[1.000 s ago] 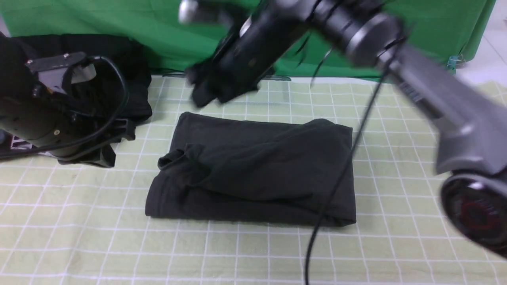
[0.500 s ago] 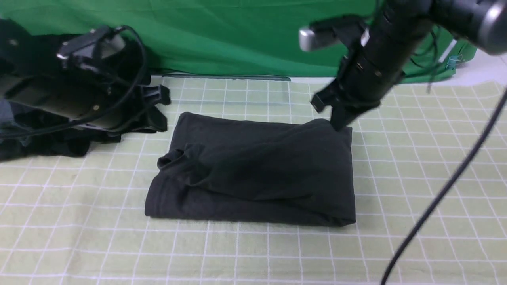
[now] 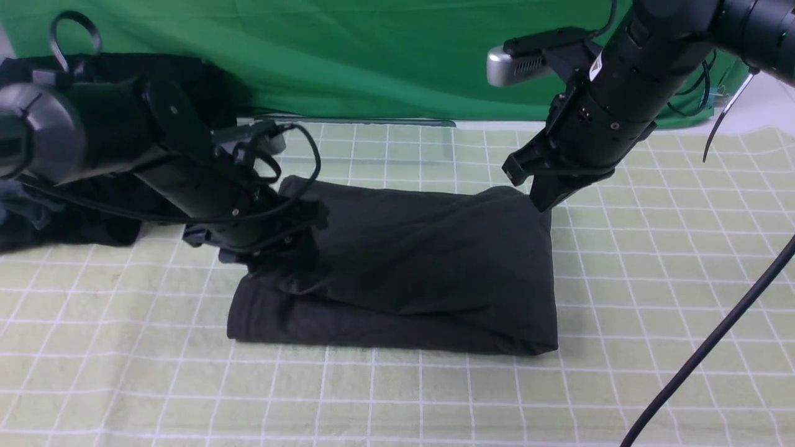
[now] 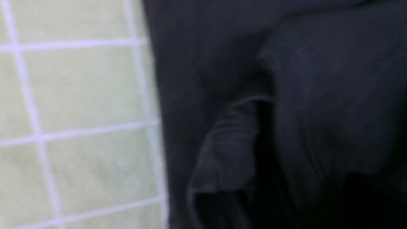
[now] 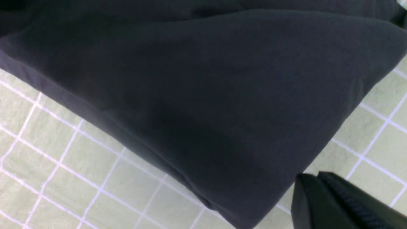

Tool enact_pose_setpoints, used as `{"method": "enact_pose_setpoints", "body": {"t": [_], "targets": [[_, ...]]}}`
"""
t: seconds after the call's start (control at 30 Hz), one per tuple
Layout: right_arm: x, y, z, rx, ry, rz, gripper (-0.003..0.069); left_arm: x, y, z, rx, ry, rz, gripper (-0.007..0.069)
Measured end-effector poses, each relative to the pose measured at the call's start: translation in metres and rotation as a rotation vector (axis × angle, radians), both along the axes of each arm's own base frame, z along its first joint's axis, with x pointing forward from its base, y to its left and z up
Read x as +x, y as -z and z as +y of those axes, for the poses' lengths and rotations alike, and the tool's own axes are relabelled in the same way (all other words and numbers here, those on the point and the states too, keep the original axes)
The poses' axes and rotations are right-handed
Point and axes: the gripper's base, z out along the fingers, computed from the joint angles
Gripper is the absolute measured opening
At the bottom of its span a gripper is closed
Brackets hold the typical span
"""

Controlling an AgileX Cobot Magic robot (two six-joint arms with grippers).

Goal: Fold a long-sleeved shirt over a green coffee tablecloth.

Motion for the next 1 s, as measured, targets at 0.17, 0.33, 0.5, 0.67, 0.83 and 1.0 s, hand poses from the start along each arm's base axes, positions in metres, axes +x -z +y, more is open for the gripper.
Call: {"method": "enact_pose_setpoints", "body": {"t": [0.17,0.33,0.5,0.67,0.83,1.0], "targets": [[0.000,0.000,0.000,0.000,0.000,0.003,0.0010,-0.002,0.002,0.005,0.060,0.009,0.021,0.0050],[-0.002,0.001,0.000,-0.008,-0.011,0.018,0.0010,-0.005,-0.004,0.005,0.062,0.008,0.025,0.0021],[-0.004,0.001,-0.001,-0.022,-0.030,0.034,0.0010,-0.013,-0.035,0.007,0.041,-0.008,-0.042,0.0021],[-0.004,0.001,-0.001,-0.025,-0.033,0.041,0.0010,-0.018,-0.046,0.008,0.037,-0.010,-0.050,0.0021],[-0.005,0.006,0.000,-0.014,-0.032,0.062,0.0010,-0.020,-0.042,0.009,0.050,0.002,-0.008,0.0026],[-0.008,0.019,0.005,-0.015,-0.046,0.112,0.0010,-0.020,-0.031,0.008,0.054,0.003,0.054,0.0118]]}}
